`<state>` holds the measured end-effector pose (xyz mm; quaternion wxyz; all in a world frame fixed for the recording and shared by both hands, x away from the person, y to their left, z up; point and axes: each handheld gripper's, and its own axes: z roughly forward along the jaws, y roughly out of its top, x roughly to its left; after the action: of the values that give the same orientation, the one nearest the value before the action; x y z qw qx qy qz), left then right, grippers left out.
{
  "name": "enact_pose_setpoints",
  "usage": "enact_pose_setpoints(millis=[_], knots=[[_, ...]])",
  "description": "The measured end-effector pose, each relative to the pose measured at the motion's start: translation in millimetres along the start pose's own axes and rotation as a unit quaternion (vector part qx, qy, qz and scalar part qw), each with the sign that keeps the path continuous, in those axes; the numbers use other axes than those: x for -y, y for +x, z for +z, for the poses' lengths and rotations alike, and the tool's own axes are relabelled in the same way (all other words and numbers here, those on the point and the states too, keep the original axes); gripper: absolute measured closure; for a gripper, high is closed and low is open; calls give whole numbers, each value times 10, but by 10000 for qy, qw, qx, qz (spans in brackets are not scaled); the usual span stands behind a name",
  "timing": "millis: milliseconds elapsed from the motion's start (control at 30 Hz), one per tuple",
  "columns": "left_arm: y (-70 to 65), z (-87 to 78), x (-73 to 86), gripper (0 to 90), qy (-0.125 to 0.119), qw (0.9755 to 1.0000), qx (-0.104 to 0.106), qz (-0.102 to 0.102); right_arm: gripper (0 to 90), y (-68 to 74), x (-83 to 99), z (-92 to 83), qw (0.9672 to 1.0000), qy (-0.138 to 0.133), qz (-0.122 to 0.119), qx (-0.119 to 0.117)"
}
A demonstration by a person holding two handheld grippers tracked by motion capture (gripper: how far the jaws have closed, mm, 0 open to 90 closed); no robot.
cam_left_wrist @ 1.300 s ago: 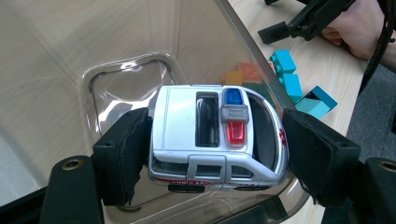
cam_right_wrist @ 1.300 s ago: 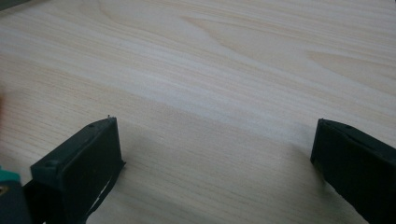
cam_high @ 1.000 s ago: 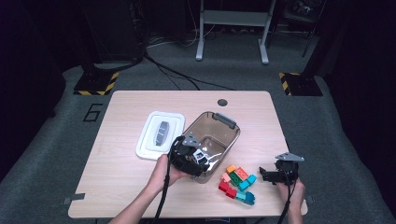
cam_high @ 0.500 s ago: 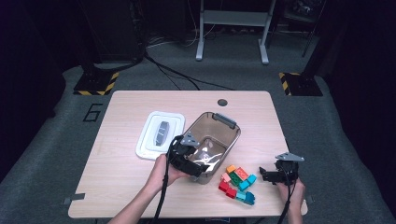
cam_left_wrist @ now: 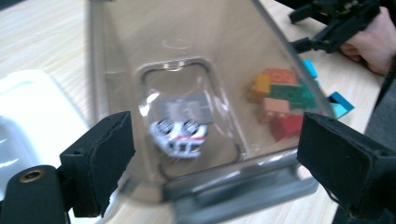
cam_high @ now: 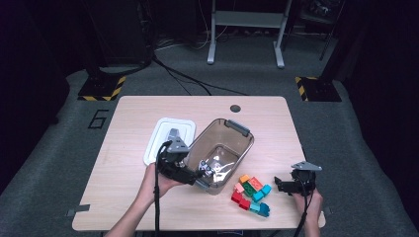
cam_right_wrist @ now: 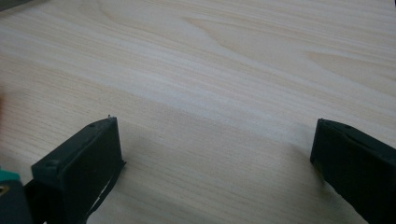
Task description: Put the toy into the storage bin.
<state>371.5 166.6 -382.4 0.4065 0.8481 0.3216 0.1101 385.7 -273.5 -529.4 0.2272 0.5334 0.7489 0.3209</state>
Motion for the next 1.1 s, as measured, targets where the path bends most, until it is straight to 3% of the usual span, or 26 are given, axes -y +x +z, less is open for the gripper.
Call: enact_pose_setpoints(millis=[300,467,733,900,967,1100], knots=[[330,-297,341,96,-153,9983,-392,-394,12,2,0,0,10000,5,-4,3],[526,-382,620,96,-126,9954,-665,-675,12,2,0,0,10000,3,-8,5],[805,-335,1199,86,79,9863,-1008,-1307,12,-1,1,0,10000,-5,-37,9],[939,-238,1583,87,216,9777,-1194,-1716,14,-5,5,-4,10000,-4,-80,2],[983,-221,1697,85,287,9760,-1274,-1745,15,-5,6,-5,10000,-2,-92,3],[1035,-188,1847,52,186,9728,-1503,-1753,15,8,13,-20,9999,3,-89,51]])
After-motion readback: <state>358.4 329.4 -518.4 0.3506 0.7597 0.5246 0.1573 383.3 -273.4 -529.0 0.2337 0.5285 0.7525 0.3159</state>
